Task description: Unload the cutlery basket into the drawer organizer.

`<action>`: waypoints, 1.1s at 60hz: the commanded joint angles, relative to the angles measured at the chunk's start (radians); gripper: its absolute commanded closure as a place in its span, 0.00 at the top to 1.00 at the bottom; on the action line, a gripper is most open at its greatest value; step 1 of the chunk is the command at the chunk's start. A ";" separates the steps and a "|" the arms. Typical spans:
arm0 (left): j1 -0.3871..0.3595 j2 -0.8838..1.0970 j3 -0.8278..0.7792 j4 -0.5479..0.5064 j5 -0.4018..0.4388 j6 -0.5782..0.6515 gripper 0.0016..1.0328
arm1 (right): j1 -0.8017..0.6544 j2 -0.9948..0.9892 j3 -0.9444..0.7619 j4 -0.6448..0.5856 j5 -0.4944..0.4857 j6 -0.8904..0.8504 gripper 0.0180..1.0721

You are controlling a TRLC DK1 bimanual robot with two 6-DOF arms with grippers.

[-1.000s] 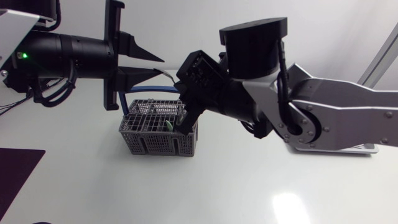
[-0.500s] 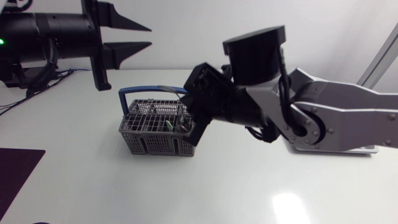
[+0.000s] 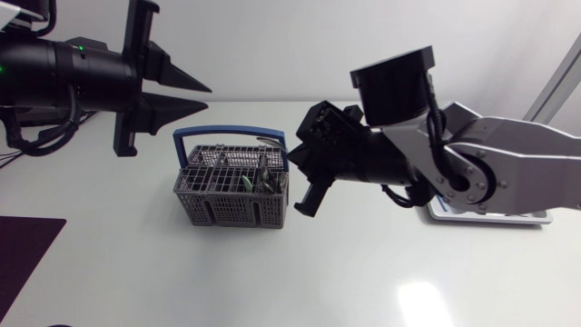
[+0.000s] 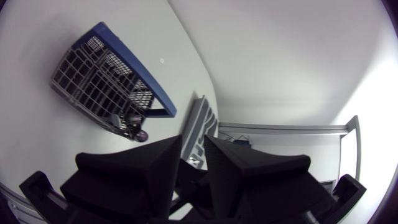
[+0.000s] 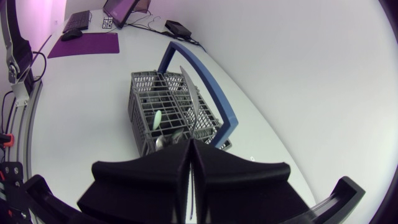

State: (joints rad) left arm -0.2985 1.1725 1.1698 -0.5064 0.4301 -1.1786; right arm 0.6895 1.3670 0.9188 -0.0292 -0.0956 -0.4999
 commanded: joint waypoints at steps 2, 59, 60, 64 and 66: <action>-0.022 0.030 0.005 -0.073 -0.048 0.174 0.28 | -0.048 -0.034 -0.017 -0.052 -0.036 -0.022 0.05; -0.220 0.230 0.080 -0.250 -0.268 0.252 0.28 | -0.889 -0.074 0.034 -0.614 -0.357 -0.864 0.05; -0.220 0.233 0.080 -0.250 -0.268 0.252 0.28 | -0.904 -0.068 0.034 -0.614 -0.358 -0.878 0.05; -0.220 0.237 0.080 -0.250 -0.271 0.251 0.28 | -0.963 -0.032 0.045 -0.623 -0.366 -0.927 0.05; -0.220 0.240 0.079 -0.248 -0.274 0.251 0.28 | -0.993 -0.011 0.052 -0.630 -0.368 -0.959 0.05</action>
State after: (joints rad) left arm -0.5129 1.3949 1.2186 -0.7544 0.1669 -0.9096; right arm -0.2459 1.3003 0.9607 -0.6334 -0.4500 -1.3540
